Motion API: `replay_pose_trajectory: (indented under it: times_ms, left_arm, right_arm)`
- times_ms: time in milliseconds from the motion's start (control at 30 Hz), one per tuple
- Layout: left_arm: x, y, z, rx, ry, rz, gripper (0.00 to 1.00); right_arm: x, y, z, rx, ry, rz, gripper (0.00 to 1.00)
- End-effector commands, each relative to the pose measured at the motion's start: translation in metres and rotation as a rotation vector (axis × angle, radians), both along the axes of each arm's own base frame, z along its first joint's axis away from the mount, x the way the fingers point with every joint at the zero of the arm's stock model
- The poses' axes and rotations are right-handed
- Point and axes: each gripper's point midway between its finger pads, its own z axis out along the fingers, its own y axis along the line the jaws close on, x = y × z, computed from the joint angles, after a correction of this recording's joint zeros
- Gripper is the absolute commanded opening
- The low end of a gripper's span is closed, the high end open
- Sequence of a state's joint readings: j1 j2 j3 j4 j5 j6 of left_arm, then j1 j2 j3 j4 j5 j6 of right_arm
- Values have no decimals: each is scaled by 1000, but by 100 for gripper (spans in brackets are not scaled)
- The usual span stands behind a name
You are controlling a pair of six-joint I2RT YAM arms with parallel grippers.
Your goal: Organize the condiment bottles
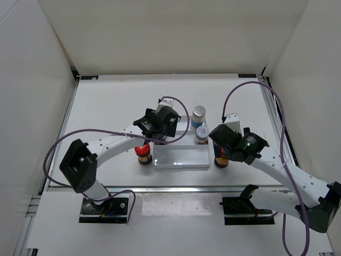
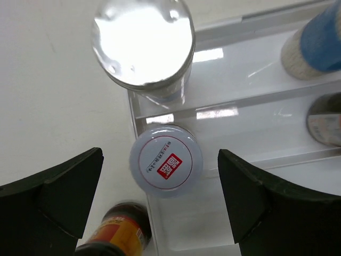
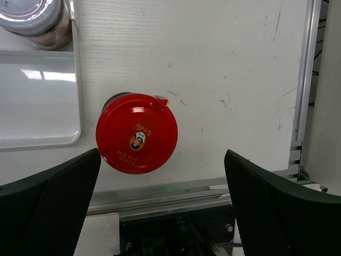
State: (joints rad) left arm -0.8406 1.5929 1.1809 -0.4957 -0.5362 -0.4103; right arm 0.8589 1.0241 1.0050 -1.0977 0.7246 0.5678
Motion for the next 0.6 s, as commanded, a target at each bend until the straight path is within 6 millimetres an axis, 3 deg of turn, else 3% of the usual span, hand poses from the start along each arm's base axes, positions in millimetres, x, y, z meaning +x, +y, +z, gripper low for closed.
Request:
replay_pose_trajectory:
  times_ms: [0, 67, 167, 233, 267, 333, 400, 500, 567]
  left_arm:
    - [3, 13, 96, -83, -186, 8, 99]
    - [-2, 26, 129, -83, -255, -5, 99]
    - [-11, 52, 153, -45, -324, 7, 99]
    - [-16, 73, 155, 5, -355, 50, 99]
    - [-20, 83, 142, 39, -345, 64, 99]
    - [-24, 110, 140, 52, -357, 115, 99]
    - [-35, 130, 122, 55, -339, 150, 99]
    - [-43, 142, 108, 49, -330, 171, 99]
    - [-46, 141, 116, 61, -350, 156, 99]
  right_arm:
    - [0, 10, 1, 23, 17, 41, 100]
    - [0, 13, 1, 39, 20, 46, 100]
    - [1, 14, -3, 16, 37, 53, 100]
    - [1, 15, -7, 11, 54, 57, 100]
    - [1, 16, -9, -5, 65, 63, 100]
    - [4, 15, -11, -7, 83, 43, 100]
    - [5, 16, -13, 12, 102, 53, 100]
    - [11, 12, -16, 36, 126, 29, 100]
    - [16, 10, -20, 64, 144, 7, 100]
